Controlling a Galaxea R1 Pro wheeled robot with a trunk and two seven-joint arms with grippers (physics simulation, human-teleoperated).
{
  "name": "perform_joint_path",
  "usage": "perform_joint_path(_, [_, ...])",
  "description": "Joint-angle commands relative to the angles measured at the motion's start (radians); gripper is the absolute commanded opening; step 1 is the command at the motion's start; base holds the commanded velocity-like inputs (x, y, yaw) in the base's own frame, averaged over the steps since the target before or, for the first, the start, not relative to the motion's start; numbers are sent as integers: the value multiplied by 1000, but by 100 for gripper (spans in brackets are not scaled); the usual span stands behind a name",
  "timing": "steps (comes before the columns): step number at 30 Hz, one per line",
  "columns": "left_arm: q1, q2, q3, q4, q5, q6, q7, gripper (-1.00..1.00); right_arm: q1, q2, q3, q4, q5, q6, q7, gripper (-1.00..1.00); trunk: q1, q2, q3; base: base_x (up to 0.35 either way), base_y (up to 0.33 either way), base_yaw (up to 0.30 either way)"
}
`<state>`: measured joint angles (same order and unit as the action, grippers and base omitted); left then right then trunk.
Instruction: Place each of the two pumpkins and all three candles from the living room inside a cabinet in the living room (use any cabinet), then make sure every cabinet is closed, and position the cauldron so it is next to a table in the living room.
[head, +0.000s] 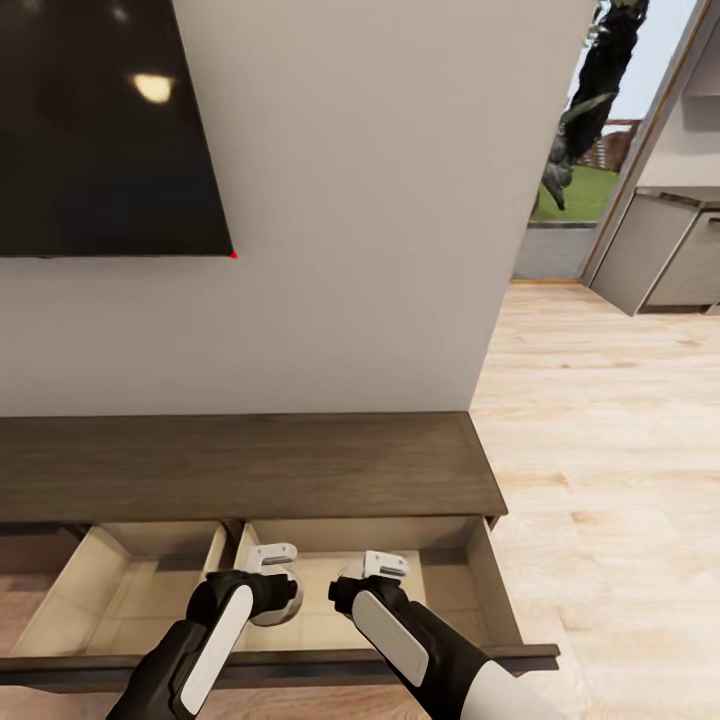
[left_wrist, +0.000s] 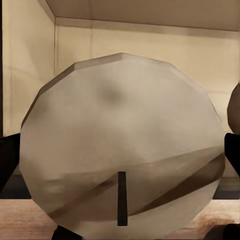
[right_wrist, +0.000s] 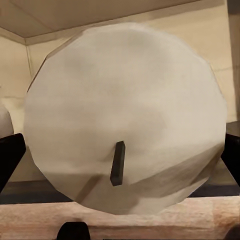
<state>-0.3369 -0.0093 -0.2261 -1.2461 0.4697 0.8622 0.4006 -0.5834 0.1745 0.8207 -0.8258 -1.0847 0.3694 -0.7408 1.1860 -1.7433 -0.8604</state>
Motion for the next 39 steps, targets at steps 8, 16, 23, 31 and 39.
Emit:
perform_joint_path(8, [-1,-7,-1,-1,9,3,9,-100,-1,0,2,-6,-1,0,62,-100,31,-57,-26,0,0,0])
perform_joint_path(16, [-1,-8,-1,-3,8,2,9,-100,-1,0,3,-7,-2,1,66,-100,61,-113,-51,0,0,0])
perform_joint_path(23, [-1,-8,-1,-5,7,3,9,-100,-1,0,3,-7,-2,2,66,-100,88,-162,-73,0,0,0])
perform_joint_path(31, [-1,-8,-1,-6,8,3,9,-100,-1,0,3,-7,-3,2,66,-100,119,-218,-98,0,0,0])
perform_joint_path(39, [-1,-6,0,-10,8,3,6,-100,-1,0,3,-7,-2,2,66,-100,119,-218,-98,0,0,0])
